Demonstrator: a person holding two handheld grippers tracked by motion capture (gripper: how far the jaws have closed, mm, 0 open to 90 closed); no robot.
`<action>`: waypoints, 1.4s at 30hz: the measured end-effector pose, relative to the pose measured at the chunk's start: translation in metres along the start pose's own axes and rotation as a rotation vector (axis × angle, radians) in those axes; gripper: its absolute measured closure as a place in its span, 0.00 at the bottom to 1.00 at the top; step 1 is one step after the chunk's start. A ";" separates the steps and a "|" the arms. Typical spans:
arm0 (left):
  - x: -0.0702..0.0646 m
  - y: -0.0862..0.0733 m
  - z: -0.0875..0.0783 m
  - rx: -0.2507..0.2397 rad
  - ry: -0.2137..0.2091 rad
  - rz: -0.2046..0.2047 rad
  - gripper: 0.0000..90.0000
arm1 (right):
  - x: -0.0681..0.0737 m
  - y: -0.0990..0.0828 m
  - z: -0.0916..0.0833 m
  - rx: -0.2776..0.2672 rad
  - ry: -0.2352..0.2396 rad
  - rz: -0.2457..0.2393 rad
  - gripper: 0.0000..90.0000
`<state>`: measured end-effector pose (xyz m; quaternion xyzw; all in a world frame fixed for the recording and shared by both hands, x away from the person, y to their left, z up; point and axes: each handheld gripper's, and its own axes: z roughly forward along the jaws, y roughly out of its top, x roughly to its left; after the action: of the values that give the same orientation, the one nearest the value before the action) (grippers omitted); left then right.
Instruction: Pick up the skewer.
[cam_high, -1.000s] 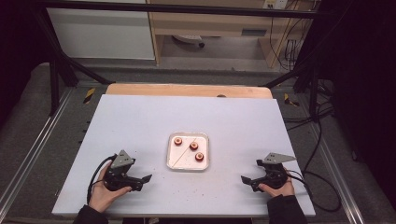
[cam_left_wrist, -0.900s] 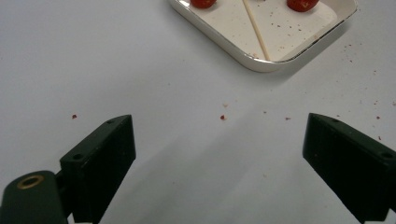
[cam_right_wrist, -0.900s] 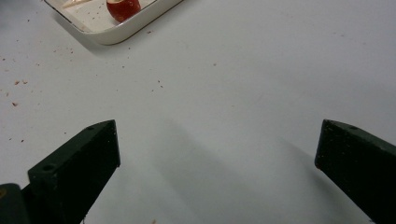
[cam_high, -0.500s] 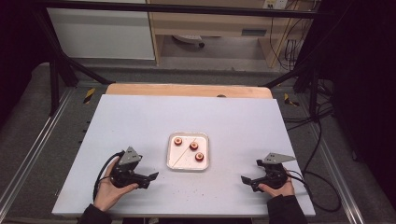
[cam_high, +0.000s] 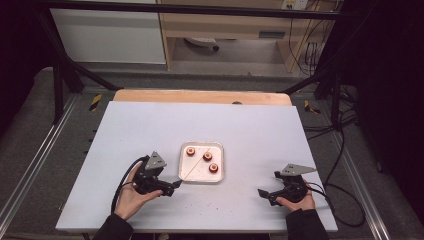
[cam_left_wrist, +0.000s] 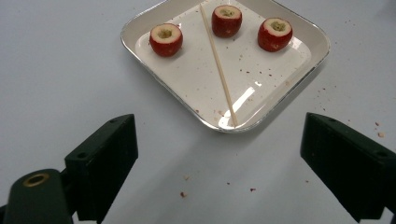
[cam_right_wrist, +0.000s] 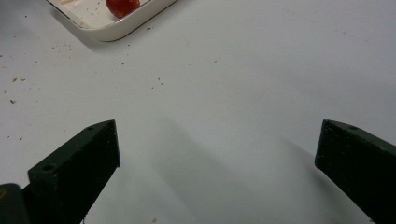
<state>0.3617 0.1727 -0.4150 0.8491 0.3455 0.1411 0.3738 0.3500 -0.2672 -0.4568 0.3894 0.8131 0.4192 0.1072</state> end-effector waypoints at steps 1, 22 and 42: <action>-0.001 0.002 0.002 0.004 0.003 0.001 0.13 | 0.000 0.000 0.000 0.000 0.000 0.000 0.01; -0.015 0.036 0.045 0.066 0.020 -0.016 0.42 | 0.000 0.000 0.001 0.006 0.004 0.003 0.01; -0.019 0.036 0.073 0.131 0.067 -0.012 0.85 | 0.000 0.000 0.001 0.004 0.006 0.001 0.01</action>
<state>0.4012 0.1031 -0.4380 0.8644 0.3715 0.1444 0.3066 0.3504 -0.2669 -0.4571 0.3889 0.8141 0.4186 0.1038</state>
